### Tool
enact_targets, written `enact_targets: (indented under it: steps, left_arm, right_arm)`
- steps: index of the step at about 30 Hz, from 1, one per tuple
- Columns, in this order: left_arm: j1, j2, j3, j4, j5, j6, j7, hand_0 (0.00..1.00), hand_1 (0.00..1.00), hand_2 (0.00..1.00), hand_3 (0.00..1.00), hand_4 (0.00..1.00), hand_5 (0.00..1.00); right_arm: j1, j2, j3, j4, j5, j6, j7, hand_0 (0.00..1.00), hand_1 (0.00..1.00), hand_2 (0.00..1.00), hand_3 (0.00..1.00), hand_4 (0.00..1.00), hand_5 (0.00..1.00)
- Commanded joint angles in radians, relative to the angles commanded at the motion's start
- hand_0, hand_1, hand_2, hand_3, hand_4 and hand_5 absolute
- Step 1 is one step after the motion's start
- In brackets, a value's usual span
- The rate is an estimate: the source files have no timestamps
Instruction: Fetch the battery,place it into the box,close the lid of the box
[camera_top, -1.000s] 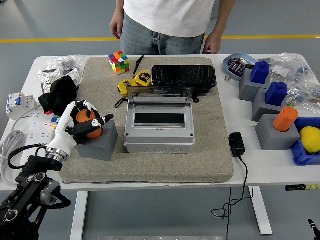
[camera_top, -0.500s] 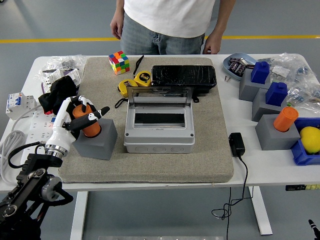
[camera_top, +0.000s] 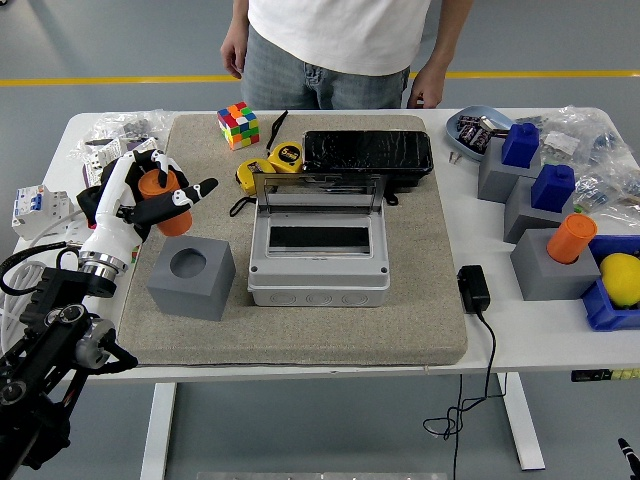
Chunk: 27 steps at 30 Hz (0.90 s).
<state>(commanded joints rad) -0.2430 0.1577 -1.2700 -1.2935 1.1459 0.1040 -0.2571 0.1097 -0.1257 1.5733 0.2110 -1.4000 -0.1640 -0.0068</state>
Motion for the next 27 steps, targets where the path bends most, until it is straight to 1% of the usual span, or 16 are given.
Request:
enact_targets:
  steps: [3,4,6,7,9,10,13,15,16,18,20,21,22,24,25,27]
  left_arm:
    - [-0.038,0.022,0.024,-0.028,0.119,0.037,0.007,0.01,0.002,0.002,0.016,0.998,0.205]
    - [-0.047,0.026,0.03,-0.035,0.158,0.046,0.01,0.022,0.002,0.002,0.002,0.998,0.397]
    - [-0.069,0.036,0.052,-0.051,0.235,0.063,0.019,0.022,0.002,0.002,0.002,0.998,0.397]
    - [-0.089,0.045,0.075,-0.062,0.277,0.08,0.03,0.022,0.002,0.002,0.002,0.998,0.397]
    - [-0.116,0.059,0.113,-0.071,0.35,0.098,0.047,0.022,0.002,0.002,0.002,0.998,0.397]
    - [-0.13,0.065,0.136,-0.073,0.395,0.107,0.057,0.028,0.002,0.002,0.002,0.998,0.627]
    - [-0.169,0.075,0.197,-0.068,0.509,0.125,0.085,0.028,0.002,0.002,0.002,0.998,0.627]
    - [-0.206,0.078,0.252,-0.055,0.595,0.138,0.106,0.028,0.002,0.002,0.002,0.998,0.627]
    - [-0.222,0.078,0.278,-0.049,0.634,0.14,0.115,0.031,0.002,0.002,0.002,0.998,0.74]
    - [-0.255,0.076,0.333,-0.035,0.716,0.141,0.129,0.031,0.002,0.002,0.002,0.998,0.74]
    - [-0.274,0.071,0.367,-0.026,0.791,0.139,0.135,0.031,0.002,0.002,0.002,0.998,0.74]
    - [-0.283,0.069,0.388,-0.021,0.814,0.138,0.138,0.031,0.002,0.002,0.002,0.998,0.74]
    - [-0.291,0.064,0.406,-0.015,0.831,0.135,0.142,0.028,0.002,0.002,0.002,0.998,0.771]
    - [-0.305,0.058,0.43,-0.006,0.855,0.123,0.153,0.028,0.002,0.002,0.002,0.998,0.771]
    - [-0.308,0.057,0.434,-0.004,0.861,0.118,0.158,0.028,0.002,0.002,0.002,0.998,0.771]
    - [-0.322,0.062,0.45,-0.001,0.881,0.093,0.176,0.028,0.002,0.002,0.002,0.998,0.771]
  right_arm:
    - [0.002,-0.002,0.001,0.0,-0.003,0.001,-0.002,0.875,0.859,0.811,0.827,0.998,0.998]
    - [0.002,-0.002,0.002,0.0,-0.004,0.001,-0.002,0.875,0.859,0.811,0.827,0.998,0.998]
    - [0.003,-0.002,0.002,0.0,-0.004,0.001,-0.002,0.875,0.859,0.811,0.827,0.998,0.998]
    - [0.005,-0.002,0.002,0.0,-0.003,0.001,-0.002,0.875,0.859,0.811,0.827,0.998,0.998]
    - [0.007,-0.003,0.001,0.0,-0.002,0.0,-0.001,0.875,0.859,0.811,0.827,0.998,0.998]
    - [0.008,-0.003,0.0,0.001,-0.001,0.0,-0.001,0.875,0.86,0.812,0.827,0.998,0.998]
    - [0.011,-0.005,0.002,0.0,-0.002,0.0,-0.001,0.875,0.86,0.812,0.827,0.998,0.998]
    - [0.013,-0.007,-0.001,0.0,-0.001,0.0,-0.002,0.875,0.86,0.812,0.827,0.998,0.998]
    - [0.013,-0.008,0.001,0.0,-0.002,-0.001,-0.001,0.875,0.86,0.812,0.826,0.998,0.998]
    - [0.015,-0.01,0.001,-0.001,-0.002,0.0,-0.002,0.875,0.86,0.812,0.826,0.998,0.998]
    - [0.016,-0.011,0.0,-0.001,-0.002,-0.001,-0.001,0.875,0.86,0.812,0.826,0.998,0.998]
    - [0.017,-0.011,-0.001,-0.001,-0.002,-0.001,-0.001,0.875,0.86,0.812,0.826,0.998,0.998]
    - [0.017,-0.012,-0.001,-0.001,-0.001,-0.001,-0.001,0.875,0.86,0.811,0.826,0.998,0.998]
    - [0.018,-0.012,0.0,-0.001,-0.002,-0.001,-0.001,0.875,0.86,0.811,0.826,0.998,0.998]
    - [0.018,-0.012,0.0,-0.001,-0.002,-0.001,-0.001,0.875,0.86,0.811,0.826,0.998,0.998]
    - [0.017,-0.012,0.0,-0.002,-0.003,-0.001,-0.001,0.875,0.86,0.811,0.826,0.998,0.998]
